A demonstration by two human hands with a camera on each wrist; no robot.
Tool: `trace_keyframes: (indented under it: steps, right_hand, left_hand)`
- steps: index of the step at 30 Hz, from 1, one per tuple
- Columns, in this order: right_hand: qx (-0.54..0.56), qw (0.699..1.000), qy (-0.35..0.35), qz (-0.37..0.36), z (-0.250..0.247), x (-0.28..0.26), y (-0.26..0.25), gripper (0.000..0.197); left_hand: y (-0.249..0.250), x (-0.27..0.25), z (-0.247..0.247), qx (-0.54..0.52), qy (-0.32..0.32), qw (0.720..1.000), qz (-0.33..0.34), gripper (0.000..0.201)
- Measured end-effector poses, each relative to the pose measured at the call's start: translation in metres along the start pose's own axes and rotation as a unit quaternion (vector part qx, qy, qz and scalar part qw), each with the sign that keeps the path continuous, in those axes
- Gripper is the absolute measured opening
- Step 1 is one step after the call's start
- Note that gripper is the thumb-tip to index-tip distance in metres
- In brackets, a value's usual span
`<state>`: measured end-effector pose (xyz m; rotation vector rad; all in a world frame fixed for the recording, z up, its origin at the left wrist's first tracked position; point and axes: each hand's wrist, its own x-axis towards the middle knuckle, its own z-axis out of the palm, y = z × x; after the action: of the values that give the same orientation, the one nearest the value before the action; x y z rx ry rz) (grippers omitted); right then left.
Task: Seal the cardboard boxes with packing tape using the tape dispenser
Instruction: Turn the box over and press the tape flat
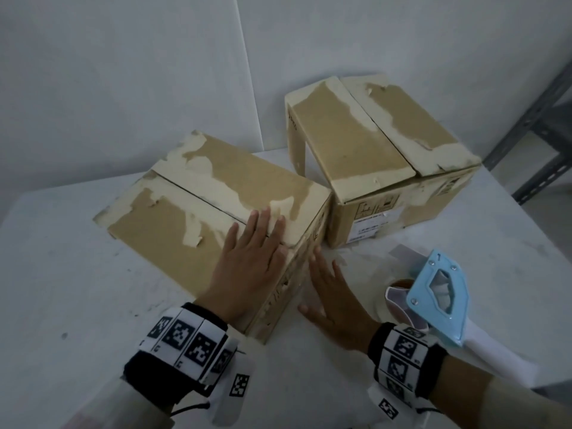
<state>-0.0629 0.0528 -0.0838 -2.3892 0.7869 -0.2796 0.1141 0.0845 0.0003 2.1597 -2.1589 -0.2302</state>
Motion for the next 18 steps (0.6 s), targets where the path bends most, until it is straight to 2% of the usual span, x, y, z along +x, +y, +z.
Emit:
trace_keyframes:
  steps: [2, 6, 9, 11, 13, 16, 18]
  right_hand:
    - [-0.009, 0.999, 0.044, 0.003, -0.006, 0.003, -0.004, 0.079]
    - [-0.045, 0.999, -0.010, 0.003, -0.001, 0.013, -0.011, 0.086]
    - [-0.081, 0.997, 0.014, 0.010, -0.007, 0.009, -0.003, 0.080]
    - [-0.088, 0.992, 0.086, 0.023, -0.022, 0.008, -0.001, 0.075]
    - [-0.087, 0.987, 0.135, 0.019, -0.041, 0.019, -0.005, 0.071]
    - [-0.102, 0.984, 0.148, -0.001, -0.063, 0.047, -0.013, 0.073]
    - [-0.119, 0.985, 0.126, -0.002, -0.066, 0.059, -0.016, 0.083]
  left_hand:
    - [-0.001, 0.000, 0.001, -0.014, 0.001, 1.000, -0.016, 0.077]
    - [-0.002, 0.001, 0.000, -0.013, -0.013, 1.000, -0.016, 0.081]
    - [-0.007, -0.002, -0.007, -0.016, -0.034, 0.999, -0.024, 0.087]
    - [-0.016, -0.011, -0.010, 0.000, -0.020, 0.997, -0.079, 0.094]
    - [-0.023, -0.025, -0.012, -0.007, -0.012, 0.986, -0.167, 0.097]
    - [-0.031, -0.038, -0.015, -0.065, 0.008, 0.960, -0.274, 0.088]
    - [-0.040, -0.039, -0.017, -0.091, 0.026, 0.947, -0.306, 0.083]
